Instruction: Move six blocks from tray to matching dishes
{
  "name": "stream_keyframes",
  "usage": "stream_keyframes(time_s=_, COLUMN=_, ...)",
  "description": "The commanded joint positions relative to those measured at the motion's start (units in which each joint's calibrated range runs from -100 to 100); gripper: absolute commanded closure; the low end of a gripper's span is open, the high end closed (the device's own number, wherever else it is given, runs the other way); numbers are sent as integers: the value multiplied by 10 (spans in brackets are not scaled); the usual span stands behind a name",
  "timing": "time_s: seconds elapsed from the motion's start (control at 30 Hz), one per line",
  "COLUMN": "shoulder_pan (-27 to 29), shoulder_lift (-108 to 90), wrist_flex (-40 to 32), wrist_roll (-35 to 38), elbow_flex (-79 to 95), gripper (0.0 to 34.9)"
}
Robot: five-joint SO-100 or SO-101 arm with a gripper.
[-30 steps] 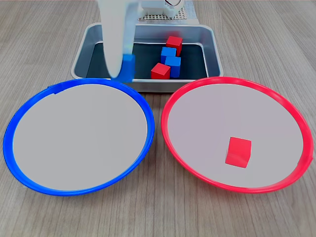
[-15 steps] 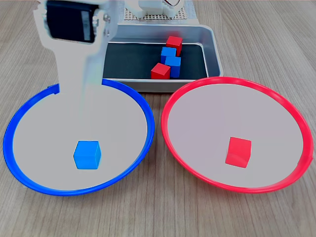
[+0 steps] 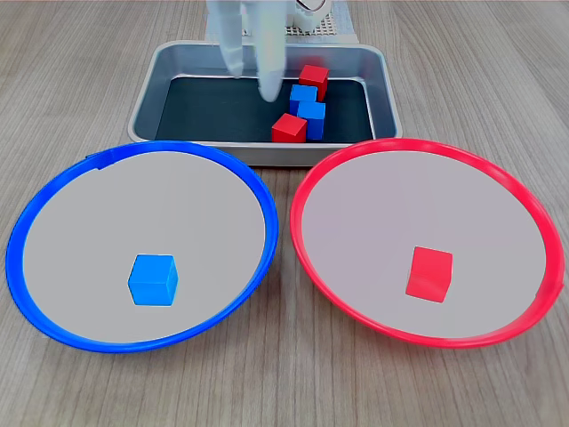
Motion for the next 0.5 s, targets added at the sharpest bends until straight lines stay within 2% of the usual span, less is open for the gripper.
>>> stream_keyframes(time_s=0.0, shoulder_pan=-44, shoulder_lift=-9, wrist_flex=-31, wrist_roll=10, elbow_flex=17, gripper=152)
stream_keyframes(time_s=0.07, shoulder_pan=-61, shoulder_lift=7, wrist_flex=-47, wrist_roll=14, elbow_flex=17, gripper=147)
stream_keyframes(time_s=0.17, shoulder_pan=-76, shoulder_lift=33, wrist_flex=-65, wrist_roll=26, elbow_flex=18, gripper=158)
stream_keyframes(time_s=0.47, shoulder_pan=-75, shoulder_lift=100, wrist_flex=-81, wrist_roll=63, elbow_flex=14, gripper=165)
